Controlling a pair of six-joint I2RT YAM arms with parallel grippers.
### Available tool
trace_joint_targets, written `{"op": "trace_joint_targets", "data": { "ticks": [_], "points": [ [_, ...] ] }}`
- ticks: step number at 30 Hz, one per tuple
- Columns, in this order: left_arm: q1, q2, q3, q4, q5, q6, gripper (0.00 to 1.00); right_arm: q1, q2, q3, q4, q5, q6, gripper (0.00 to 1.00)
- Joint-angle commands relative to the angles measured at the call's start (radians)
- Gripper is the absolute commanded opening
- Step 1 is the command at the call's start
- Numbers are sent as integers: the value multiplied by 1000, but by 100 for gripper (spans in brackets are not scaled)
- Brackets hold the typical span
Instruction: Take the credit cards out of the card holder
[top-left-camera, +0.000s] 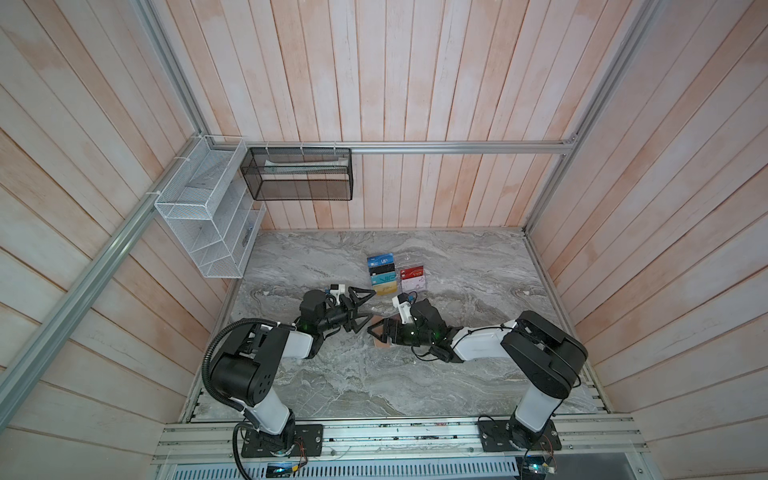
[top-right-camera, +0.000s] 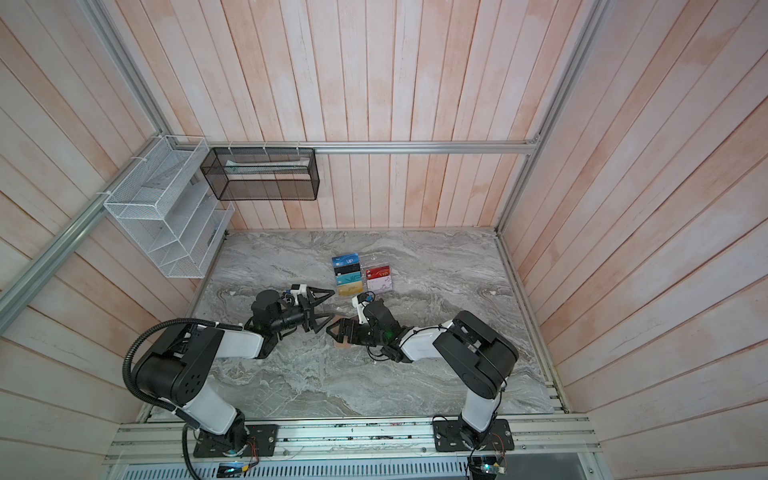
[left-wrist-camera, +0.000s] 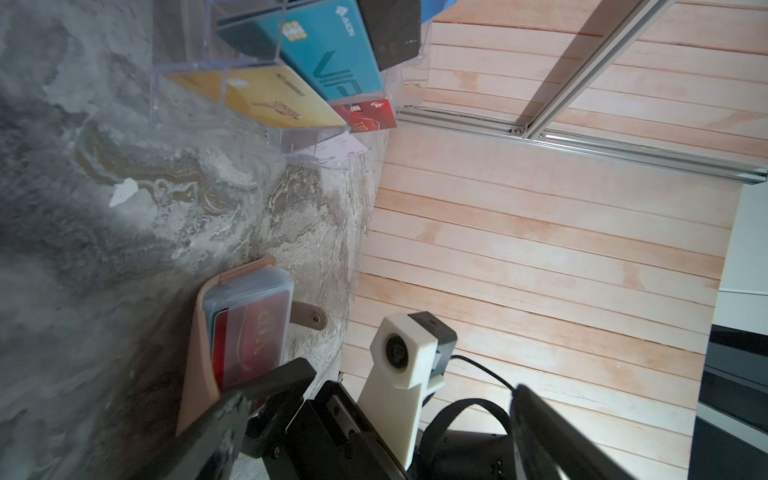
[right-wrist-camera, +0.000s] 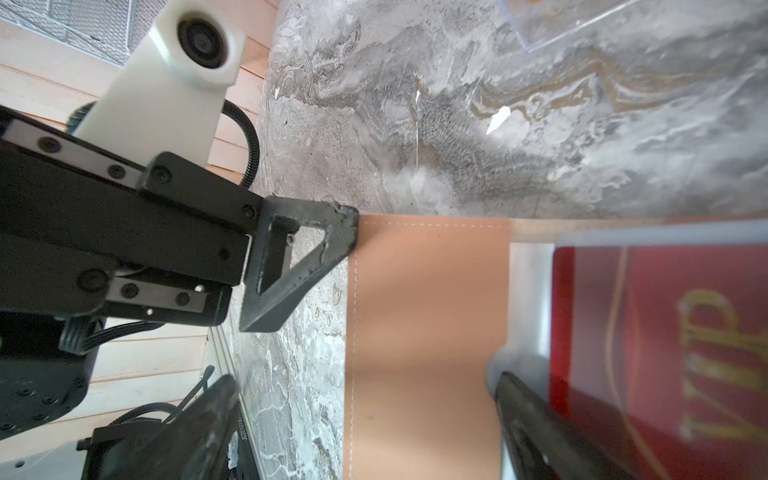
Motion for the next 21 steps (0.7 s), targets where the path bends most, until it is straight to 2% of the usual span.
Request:
{"op": "trace_joint_targets", "data": {
  "ticks": [1,12,21],
  "points": [
    [-3,23,-23,43,17,0,100,-1,9,-20,-19,-13,5,97],
    [-12,61,-47,36,1,0,100,-3,-53,-35,-43,2,-8,97],
    [-12,136,-93,145,2,-49,100,-45,-129,-101,-52,15,-14,97]
  ]
}}
